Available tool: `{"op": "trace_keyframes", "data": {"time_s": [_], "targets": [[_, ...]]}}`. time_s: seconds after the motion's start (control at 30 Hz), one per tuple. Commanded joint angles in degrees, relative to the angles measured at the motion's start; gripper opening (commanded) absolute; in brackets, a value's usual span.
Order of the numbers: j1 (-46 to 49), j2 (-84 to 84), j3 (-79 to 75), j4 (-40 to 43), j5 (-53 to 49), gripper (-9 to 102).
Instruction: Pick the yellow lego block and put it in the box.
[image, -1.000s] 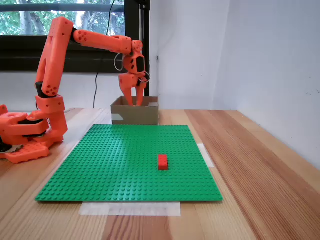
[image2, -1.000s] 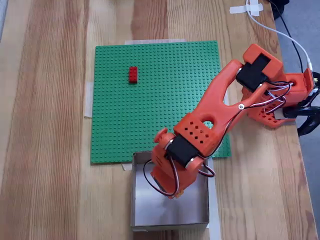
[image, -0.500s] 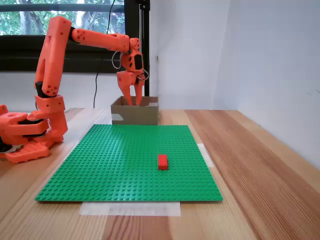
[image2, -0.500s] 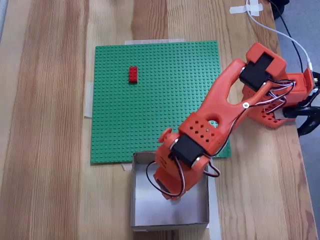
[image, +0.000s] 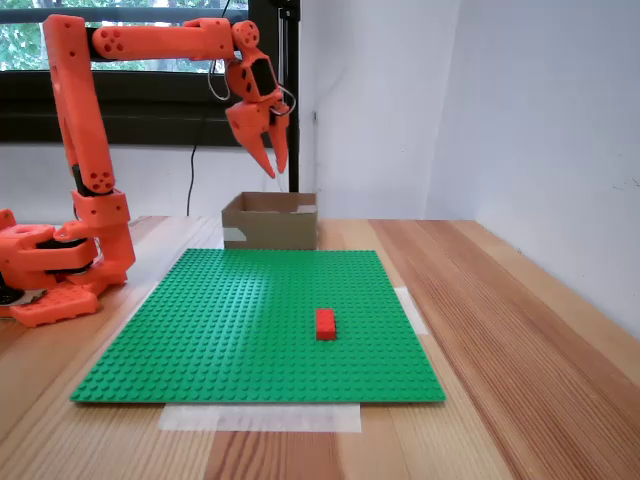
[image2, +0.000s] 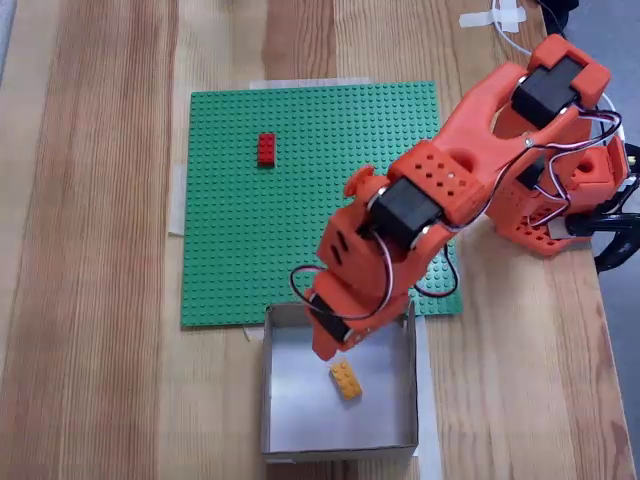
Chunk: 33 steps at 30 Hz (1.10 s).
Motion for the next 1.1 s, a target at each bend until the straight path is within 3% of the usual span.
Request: {"op": "trace_keyframes", "data": {"time_s": [0.0, 0.4, 1.07], "targets": [[2.2, 6.2, 1.7, -2.1, -0.4, 4], [12.3, 20.4, 15.8, -11.0, -5.2, -1], [30.3, 42.1, 42.7, -22.7, -0.9, -1]]}}
